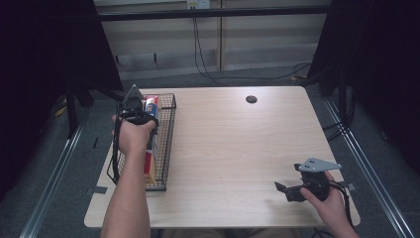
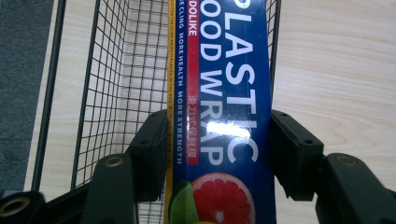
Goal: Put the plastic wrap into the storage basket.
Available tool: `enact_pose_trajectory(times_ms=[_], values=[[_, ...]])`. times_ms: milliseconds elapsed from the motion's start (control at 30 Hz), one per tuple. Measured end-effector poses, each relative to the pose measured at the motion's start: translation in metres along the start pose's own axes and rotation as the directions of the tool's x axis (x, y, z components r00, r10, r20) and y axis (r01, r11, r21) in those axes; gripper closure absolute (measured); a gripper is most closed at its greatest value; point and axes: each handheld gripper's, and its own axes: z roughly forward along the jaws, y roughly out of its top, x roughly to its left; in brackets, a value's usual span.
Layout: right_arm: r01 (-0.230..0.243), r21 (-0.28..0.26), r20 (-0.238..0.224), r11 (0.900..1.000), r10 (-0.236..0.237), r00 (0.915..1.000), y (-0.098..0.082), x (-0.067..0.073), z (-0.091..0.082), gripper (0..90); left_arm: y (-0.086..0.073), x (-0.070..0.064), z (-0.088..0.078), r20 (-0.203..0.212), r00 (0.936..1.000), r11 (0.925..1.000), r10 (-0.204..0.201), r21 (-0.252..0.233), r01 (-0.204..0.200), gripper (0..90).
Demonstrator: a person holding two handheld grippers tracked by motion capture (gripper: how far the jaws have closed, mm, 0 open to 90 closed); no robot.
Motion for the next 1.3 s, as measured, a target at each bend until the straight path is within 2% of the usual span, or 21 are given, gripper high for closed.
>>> enact_pose_trajectory(times_ms=[300,433,667,700,733,867,900,933,1033,1100,1267,1300], values=[[0.0,0.0,-0.002,1.0,0.0,1.0,0.0,-0.001,-0.001,2.7,-0.002,0.004,0.003,0.003,1.0,0.9999,0.008,0.011,-0.009,43.9],[0.0,0.0,-0.001,1.0,0.0,1.0,0.0,-0.001,-0.001,2.7,-0.004,0.005,0.006,0.005,1.0,0.9999,-0.008,0.01,0.008,43.9],[0.004,-0.003,0.002,1.0,-0.004,1.0,0.0,0.0,0.0,2.8,-0.006,0.008,0.01,0.008,0.9999,0.9997,-0.006,0.023,0.006,43.9],[0.004,-0.003,0.003,1.0,-0.004,1.0,0.0,0.0,-0.001,2.7,-0.006,0.008,0.01,0.01,0.9998,0.9996,-0.018,0.02,0.018,43.9],[0.004,-0.003,0.003,1.0,-0.004,1.0,0.0,0.0,-0.001,2.7,-0.006,0.009,0.011,0.01,0.9999,0.9998,-0.006,0.021,0.006,43.8],[0.002,-0.001,0.003,1.0,-0.002,1.0,0.0,0.0,-0.001,2.7,-0.007,0.008,0.011,0.01,0.9998,0.9997,-0.018,0.019,0.018,43.8],[0.001,-0.001,0.0,1.0,-0.001,1.0,0.0,0.0,-0.001,2.7,-0.007,0.009,0.011,0.009,0.9999,0.9998,-0.006,0.021,0.006,43.8],[0.001,-0.001,0.0,1.0,-0.001,1.0,0.0,0.0,-0.001,2.7,-0.007,0.007,0.012,0.009,0.9997,0.9996,-0.024,0.016,0.024,43.8],[0.002,-0.003,0.002,1.0,-0.002,1.0,0.0,0.0,-0.001,2.7,-0.008,0.008,0.014,0.01,0.9999,0.9997,-0.009,0.023,0.008,43.8],[0.003,-0.003,0.002,1.0,-0.003,1.0,0.0,0.0,-0.001,2.8,-0.008,0.008,0.015,0.008,0.9998,0.9996,-0.019,0.023,0.018,43.8],[0.004,0.0,0.0,1.0,-0.004,1.0,0.0,0.0,-0.001,2.8,-0.009,0.01,0.019,0.007,1.0,0.9993,-0.007,0.036,0.007,43.8],[0.004,0.0,-0.001,1.0,-0.004,1.0,0.0,0.0,-0.001,2.8,-0.01,0.009,0.02,0.006,0.9999,0.9992,-0.016,0.036,0.016,43.8]])
